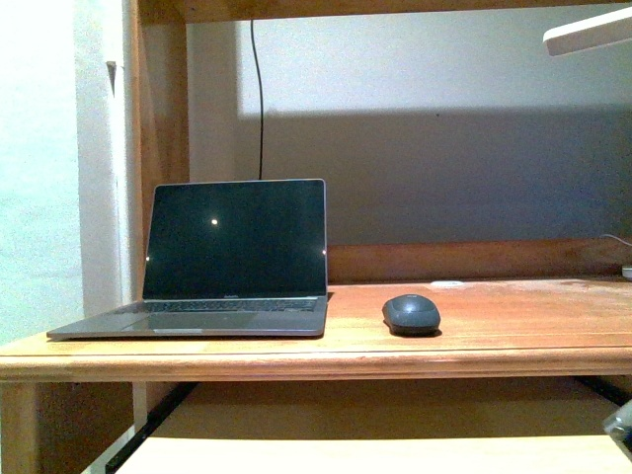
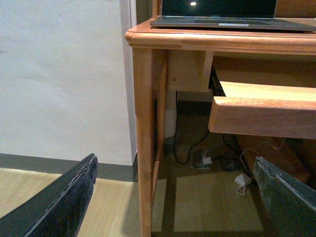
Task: Place mouse
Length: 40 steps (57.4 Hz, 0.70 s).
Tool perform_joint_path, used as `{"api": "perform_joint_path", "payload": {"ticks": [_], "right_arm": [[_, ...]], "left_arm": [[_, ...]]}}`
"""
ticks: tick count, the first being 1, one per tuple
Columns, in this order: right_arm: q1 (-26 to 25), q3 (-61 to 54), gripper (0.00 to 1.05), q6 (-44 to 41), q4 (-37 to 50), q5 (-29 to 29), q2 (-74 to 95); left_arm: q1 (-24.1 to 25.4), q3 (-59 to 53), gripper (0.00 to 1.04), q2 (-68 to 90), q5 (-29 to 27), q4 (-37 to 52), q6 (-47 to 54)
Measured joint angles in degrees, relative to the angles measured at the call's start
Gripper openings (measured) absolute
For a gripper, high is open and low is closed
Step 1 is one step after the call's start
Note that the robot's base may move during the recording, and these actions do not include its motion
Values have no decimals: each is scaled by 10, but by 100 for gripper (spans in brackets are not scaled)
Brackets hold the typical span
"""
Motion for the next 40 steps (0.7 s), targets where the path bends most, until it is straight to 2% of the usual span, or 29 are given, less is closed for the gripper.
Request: {"api": "perform_joint_path", "payload": {"ticks": [22,40], "right_arm": [[38,173,97,-12,15,74,176],[56,287,97,-20,1,98,266]], "left_arm": [[0,0,97,0,0,0,0],[0,0,97,0,0,0,0]]}}
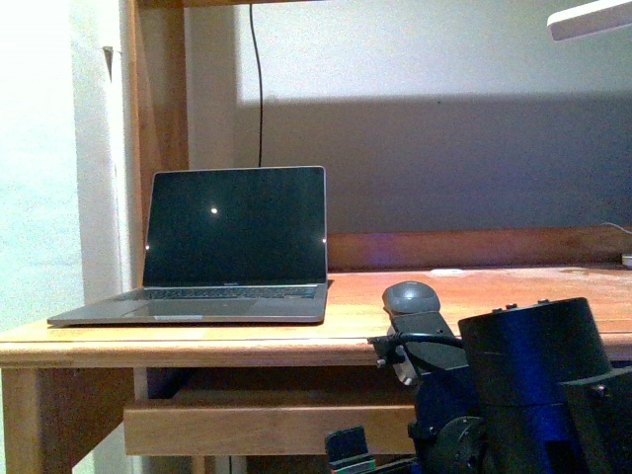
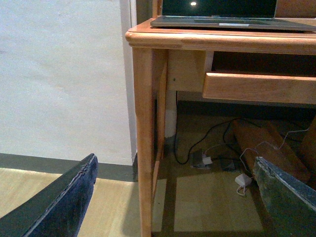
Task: Place mouse
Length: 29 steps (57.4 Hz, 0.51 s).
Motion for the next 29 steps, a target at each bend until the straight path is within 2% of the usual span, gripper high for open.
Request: {"api": "perform_joint_path", "payload": {"ticks": [18,29], "right_arm": [[6,26,97,6,5,8,30],[-20,-37,97,15,28,-23,-30]], "left_arm": [[0,0,97,0,0,0,0],[0,0,97,0,0,0,0]]}}
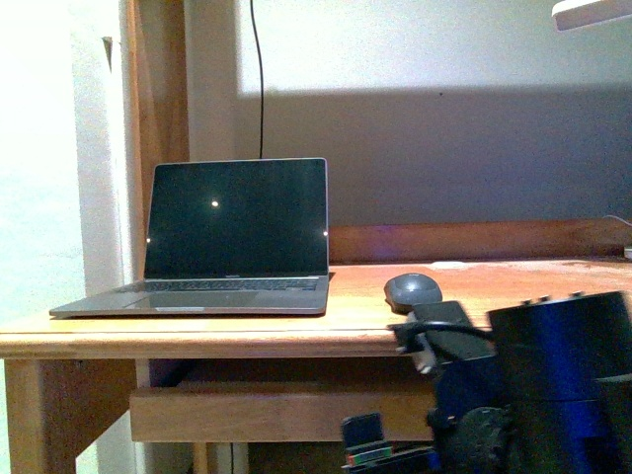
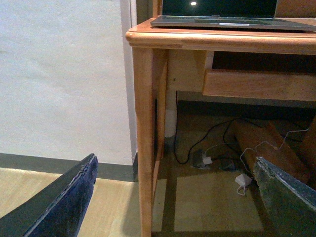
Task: Place mouse
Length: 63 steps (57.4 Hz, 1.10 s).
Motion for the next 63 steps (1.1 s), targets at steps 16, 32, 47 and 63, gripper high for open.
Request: {"api": "perform_joint_path", "payload": {"ticks": [16,32,47,63], "right_arm": [[-90,-242,97,17,-6,-85,-302],[-149,-421,97,23,-182,-115,-659],[-196,-477,90,49,-372,-58,-949],[-293,-501,46,-5,-391,-33,-1029]], "left_arm": [[0,0,97,0,0,0,0],[0,0,97,0,0,0,0],[0,0,97,0,0,0,0],[0,0,97,0,0,0,0]]}}
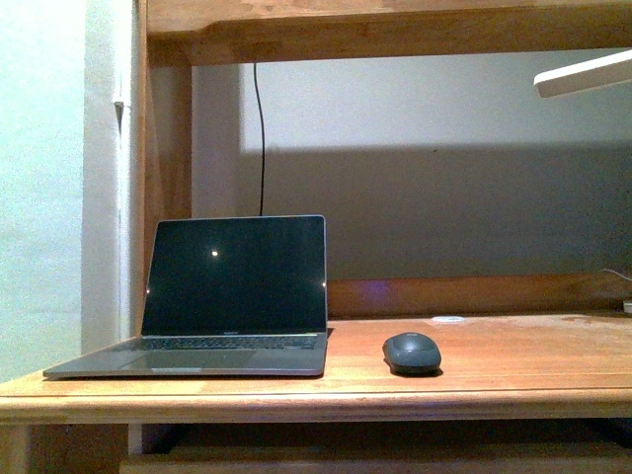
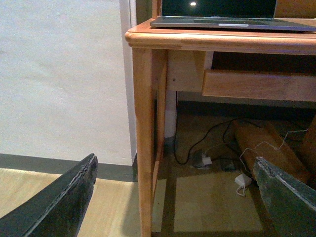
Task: Place mouse
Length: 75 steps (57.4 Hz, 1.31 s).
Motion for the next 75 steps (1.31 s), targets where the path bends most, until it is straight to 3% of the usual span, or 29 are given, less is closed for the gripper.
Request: {"api": "perform_joint_path", "payload": {"ticks": [10,14,19,39,48,75], "right_arm": [[-1,0,19,-6,0,0,0],[-1,0,3,-7,0,0,0],[-2,0,3,-10,0,0,0],[-2,0,61,-10,0,0,0],[-2,0,98,-10,0,0,0],[-2,0,97,-10,0,0,0]], "left_arm": [[0,0,97,0,0,0,0],[0,0,97,0,0,0,0],[0,0,97,0,0,0,0],[0,0,97,0,0,0,0],[0,0,97,0,0,0,0],[0,0,97,0,0,0,0]]}}
